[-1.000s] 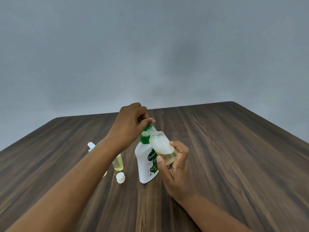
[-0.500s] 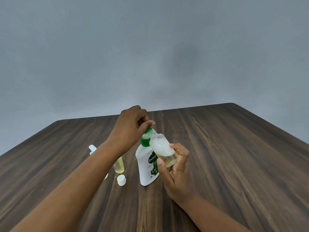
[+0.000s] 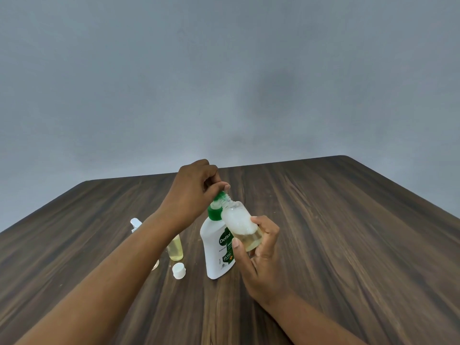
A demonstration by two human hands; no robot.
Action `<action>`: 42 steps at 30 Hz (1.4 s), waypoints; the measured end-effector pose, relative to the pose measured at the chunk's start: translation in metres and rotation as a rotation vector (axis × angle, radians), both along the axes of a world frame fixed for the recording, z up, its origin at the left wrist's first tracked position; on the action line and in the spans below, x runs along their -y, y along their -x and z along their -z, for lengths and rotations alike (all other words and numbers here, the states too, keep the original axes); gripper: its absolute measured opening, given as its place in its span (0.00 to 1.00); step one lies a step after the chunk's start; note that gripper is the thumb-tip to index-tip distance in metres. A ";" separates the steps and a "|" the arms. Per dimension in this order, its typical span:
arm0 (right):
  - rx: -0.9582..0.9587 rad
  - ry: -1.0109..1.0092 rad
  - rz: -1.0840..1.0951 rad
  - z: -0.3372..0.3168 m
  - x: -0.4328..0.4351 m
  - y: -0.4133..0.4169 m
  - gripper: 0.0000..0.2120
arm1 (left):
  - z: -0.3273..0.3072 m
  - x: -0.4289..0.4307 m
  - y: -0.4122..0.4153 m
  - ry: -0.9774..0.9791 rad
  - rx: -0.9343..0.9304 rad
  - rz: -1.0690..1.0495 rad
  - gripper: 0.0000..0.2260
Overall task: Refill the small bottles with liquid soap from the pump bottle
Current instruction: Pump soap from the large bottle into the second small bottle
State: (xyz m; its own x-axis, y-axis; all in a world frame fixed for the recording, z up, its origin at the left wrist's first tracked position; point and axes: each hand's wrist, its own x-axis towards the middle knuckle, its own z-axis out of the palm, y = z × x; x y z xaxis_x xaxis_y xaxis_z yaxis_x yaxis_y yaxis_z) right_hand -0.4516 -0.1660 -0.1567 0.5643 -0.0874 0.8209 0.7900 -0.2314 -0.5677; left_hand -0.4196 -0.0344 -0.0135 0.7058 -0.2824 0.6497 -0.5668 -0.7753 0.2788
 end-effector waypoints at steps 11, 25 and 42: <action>0.005 0.012 0.028 0.001 -0.001 0.001 0.20 | 0.001 -0.002 0.001 0.022 -0.004 0.008 0.12; -0.017 0.010 -0.001 0.002 -0.003 0.001 0.18 | 0.003 -0.002 0.000 0.039 0.019 -0.004 0.11; 0.006 0.014 -0.011 0.003 -0.003 -0.002 0.18 | 0.005 0.000 0.001 0.072 0.055 -0.009 0.11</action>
